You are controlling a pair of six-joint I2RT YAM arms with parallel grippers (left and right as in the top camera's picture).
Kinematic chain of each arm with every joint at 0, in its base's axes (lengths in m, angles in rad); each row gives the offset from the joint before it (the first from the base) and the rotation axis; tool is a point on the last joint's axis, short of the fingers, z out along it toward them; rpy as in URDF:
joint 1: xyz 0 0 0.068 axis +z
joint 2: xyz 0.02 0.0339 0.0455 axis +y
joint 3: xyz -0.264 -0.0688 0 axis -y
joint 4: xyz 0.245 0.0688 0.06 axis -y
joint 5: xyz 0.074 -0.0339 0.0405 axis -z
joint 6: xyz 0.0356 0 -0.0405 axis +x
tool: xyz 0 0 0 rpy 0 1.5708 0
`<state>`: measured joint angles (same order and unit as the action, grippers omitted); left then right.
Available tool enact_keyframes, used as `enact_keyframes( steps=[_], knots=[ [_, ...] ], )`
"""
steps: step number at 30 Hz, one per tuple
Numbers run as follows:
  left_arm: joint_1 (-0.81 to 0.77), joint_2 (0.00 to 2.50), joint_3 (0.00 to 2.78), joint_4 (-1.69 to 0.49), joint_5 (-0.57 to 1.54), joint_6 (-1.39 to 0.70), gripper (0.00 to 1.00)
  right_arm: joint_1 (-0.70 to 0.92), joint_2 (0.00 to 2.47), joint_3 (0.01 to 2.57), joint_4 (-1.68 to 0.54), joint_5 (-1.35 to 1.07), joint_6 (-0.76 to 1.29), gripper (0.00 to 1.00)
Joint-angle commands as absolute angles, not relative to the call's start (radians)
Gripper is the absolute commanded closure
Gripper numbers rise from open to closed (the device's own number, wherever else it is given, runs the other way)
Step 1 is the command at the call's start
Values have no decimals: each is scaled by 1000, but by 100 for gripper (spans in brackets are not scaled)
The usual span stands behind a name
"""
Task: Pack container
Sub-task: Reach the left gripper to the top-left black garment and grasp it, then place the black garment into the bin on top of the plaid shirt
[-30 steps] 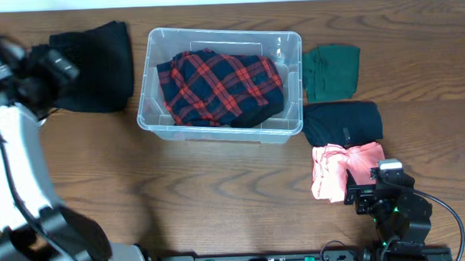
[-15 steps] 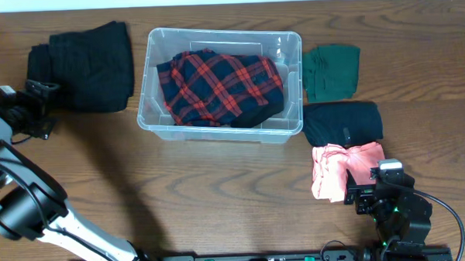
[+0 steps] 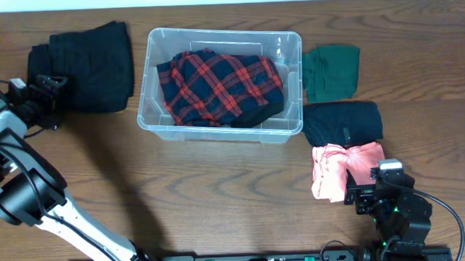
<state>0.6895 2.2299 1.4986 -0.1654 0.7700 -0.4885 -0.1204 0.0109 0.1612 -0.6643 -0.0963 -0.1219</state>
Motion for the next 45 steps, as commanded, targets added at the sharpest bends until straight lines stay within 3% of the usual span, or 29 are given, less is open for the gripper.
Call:
enact_keyframes(
  steps=[1,3,4,5,8,10,15,26,39,45],
  knots=[
    [670,2295,1497,-135,766,-538,1,-128,6,158,-665,-93,-136,1],
    [667,2311,1497,-117,767,-563,4,-128,6,158,-665,-93,-136,1],
    [667,2317,1497,-117,766,-573,11,-128,6,158,-665,-93,-136,1],
    [667,2322,1497,-117,766,-574,20,-128,6,158,-665,-93,-136,1],
    [667,2325,1497,-117,767,-574,59,-128,6,158,-665,-93,-136,1],
    [667,2325,1497,-117,776,-574,75,-128,6,158,-665,-93,-136,1],
    [671,2320,1498,-117,895,-537,94,-128,6,158,-665,-93,-136,1],
    [683,2049,1498,-118,1221,-479,94,-128,6,158,-665,-93,-136,1],
    [651,1558,1498,-117,1249,-525,94,-128,6,158,-665,-93,-136,1],
    [509,1427,1498,-105,1249,-536,94,-128,6,158,-665,-93,-136,1]
  ],
)
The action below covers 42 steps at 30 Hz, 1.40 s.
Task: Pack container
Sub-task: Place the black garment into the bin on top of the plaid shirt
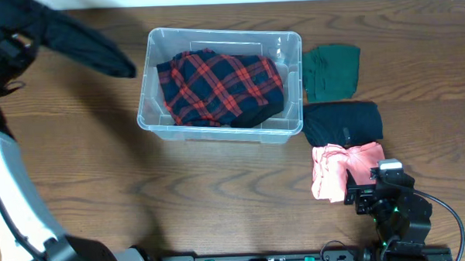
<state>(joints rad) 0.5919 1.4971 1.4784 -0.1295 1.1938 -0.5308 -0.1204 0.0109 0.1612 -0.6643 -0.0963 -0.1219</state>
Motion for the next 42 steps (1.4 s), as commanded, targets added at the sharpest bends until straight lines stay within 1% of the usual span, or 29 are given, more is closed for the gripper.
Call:
enact_keyframes(
  steps=[1,5,6,10,14,17,22,25,28,31,36,39,42],
  knots=[
    [470,1417,1498,-102,1248,-536,94,-128,6,158,-665,-93,-136,1],
    [245,1415,1498,-86,1203,-517,94,-128,6,158,-665,-93,-136,1],
    [173,1420,1498,-85,1158,-496,94,-128,6,158,-665,-93,-136,1],
    [-22,1438,1498,-75,953,-449,94,-128,6,158,-665,-93,-136,1],
    [-163,1460,1498,-62,768,-402,94,-128,6,158,-665,-93,-136,1],
    [-232,1489,1497,-71,691,-376,94,-128,6,158,-665,-93,-136,1],
    [-319,1564,1480,-165,548,-293,94,-128,6,158,-665,-93,-136,1],
    [-346,1615,1472,-166,508,-266,94,-128,6,158,-665,-93,-136,1],
    [-357,1641,1472,-83,511,-290,94,-128,6,158,-665,-93,-136,1],
    [-360,1639,1472,66,511,-317,94,-128,6,158,-665,-93,-136,1],
    [-355,1636,1472,313,510,-434,94,-128,6,158,-665,-93,-136,1],
    [-355,1636,1472,354,508,-451,94,-128,6,158,-665,-93,-136,1],
    [-356,1636,1472,285,508,-449,94,-128,6,158,-665,-93,-136,1]
  ],
)
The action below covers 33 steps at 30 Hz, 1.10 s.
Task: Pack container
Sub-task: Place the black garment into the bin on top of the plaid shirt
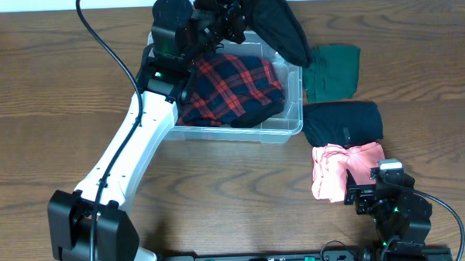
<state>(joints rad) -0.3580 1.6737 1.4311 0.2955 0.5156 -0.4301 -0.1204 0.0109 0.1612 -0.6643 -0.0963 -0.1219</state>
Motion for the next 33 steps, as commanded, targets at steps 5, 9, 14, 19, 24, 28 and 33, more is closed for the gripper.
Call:
enact_keyframes(
  steps=[5,9,14,19,24,28,33],
  knots=[
    [-366,1647,1472,-105,507,-330,94,-128,6,158,-665,-93,-136,1],
    [-366,1675,1470,-382,502,-255,94,-128,6,158,-665,-93,-136,1],
    [-366,1679,1470,-563,451,-248,94,-128,6,158,-665,-93,-136,1],
    [-365,1640,1470,-703,355,-284,94,-128,6,158,-665,-93,-136,1],
    [-365,1580,1470,-883,143,-327,89,-128,6,158,-665,-93,-136,1],
    [-365,1528,1470,-1010,-1,-377,55,-128,6,158,-665,-93,-136,1],
    [-365,1421,1470,-1039,-217,-410,35,-128,6,158,-666,-93,-136,1]
  ],
)
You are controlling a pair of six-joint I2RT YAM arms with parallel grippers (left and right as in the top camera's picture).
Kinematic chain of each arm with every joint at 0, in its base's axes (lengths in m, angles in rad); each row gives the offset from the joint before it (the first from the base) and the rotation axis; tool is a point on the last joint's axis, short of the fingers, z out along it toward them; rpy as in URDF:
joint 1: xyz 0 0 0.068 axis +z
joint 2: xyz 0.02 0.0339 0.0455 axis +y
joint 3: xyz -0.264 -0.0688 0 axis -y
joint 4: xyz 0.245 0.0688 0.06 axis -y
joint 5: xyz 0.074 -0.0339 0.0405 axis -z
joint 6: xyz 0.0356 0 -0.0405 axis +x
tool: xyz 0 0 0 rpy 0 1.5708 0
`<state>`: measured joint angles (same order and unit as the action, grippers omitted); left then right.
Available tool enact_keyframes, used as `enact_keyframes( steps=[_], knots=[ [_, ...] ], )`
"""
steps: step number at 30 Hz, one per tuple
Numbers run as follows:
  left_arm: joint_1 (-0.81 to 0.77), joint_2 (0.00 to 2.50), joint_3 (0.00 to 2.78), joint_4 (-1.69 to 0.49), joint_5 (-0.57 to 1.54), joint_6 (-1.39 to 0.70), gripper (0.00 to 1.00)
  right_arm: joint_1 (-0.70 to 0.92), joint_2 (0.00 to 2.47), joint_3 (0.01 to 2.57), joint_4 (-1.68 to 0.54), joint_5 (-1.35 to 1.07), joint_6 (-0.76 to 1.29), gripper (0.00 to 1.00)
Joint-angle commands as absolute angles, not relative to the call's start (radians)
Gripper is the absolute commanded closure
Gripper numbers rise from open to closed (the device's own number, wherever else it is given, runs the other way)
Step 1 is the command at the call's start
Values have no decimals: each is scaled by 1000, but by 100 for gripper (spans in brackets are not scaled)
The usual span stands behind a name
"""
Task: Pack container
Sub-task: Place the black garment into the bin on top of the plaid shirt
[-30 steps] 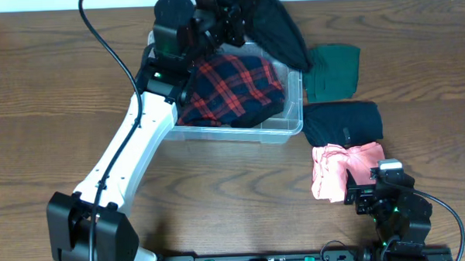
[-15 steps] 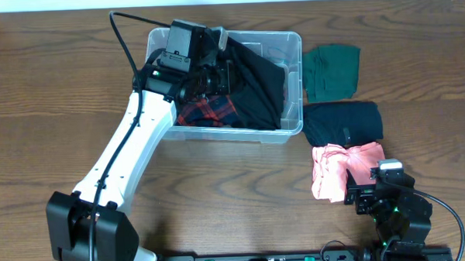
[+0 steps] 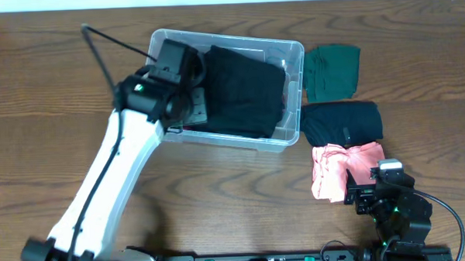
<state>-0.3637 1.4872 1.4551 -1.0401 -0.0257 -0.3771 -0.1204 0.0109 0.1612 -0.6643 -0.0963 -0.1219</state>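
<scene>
A clear plastic container [image 3: 291,62] stands at the back middle of the table. A large black garment [image 3: 243,91] lies spread inside it and covers whatever is underneath. My left gripper [image 3: 194,97] reaches into the container from the left, at the garment's left edge; its fingers are hidden under the wrist. My right gripper [image 3: 357,194] rests low at the front right, touching the edge of a pink cloth [image 3: 335,169]. A folded green cloth [image 3: 331,71] and a folded black cloth [image 3: 342,123] lie to the right of the container.
The white left arm [image 3: 110,173] crosses the table diagonally from the front left to the container. A cable [image 3: 117,43] loops over the container's back left corner. Bare wood lies to the left and in front of the container.
The left gripper has come down from above the container's back edge to inside its left side. The black garment, which hung from it, now lies in the container over the plaid shirt.
A black garment lay at the back left with the left gripper at its edge, and a red plaid shirt lay in the container. Then the garment hung lifted at the far left, then above the container. Now it lies in the container. The right arm stayed still.
</scene>
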Motion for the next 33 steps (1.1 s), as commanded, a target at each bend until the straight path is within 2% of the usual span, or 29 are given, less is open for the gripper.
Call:
enact_keyframes(
  steps=[1,5,9,11,23,27,31,33],
  knots=[
    [-365,1401,1470,-1029,-239,-410,34,-128,6,158,-665,-93,-136,1],
    [-365,1350,1470,-916,-184,-385,34,-128,6,158,-665,-93,-136,1],
    [-365,1407,1470,-764,-22,-324,56,-128,6,158,-665,-93,-136,1],
    [-365,1465,1470,-720,25,-321,59,-128,6,158,-665,-93,-136,1],
    [-366,1945,1470,-699,352,-323,62,-128,6,158,-665,-93,-136,1],
    [-361,2074,1470,-667,353,-341,61,-128,6,158,-665,-93,-136,1],
    [-316,2135,1470,-596,352,-522,61,-128,6,158,-665,-93,-136,1],
    [-291,2132,1470,-567,351,-541,61,-128,6,158,-665,-93,-136,1]
  ],
)
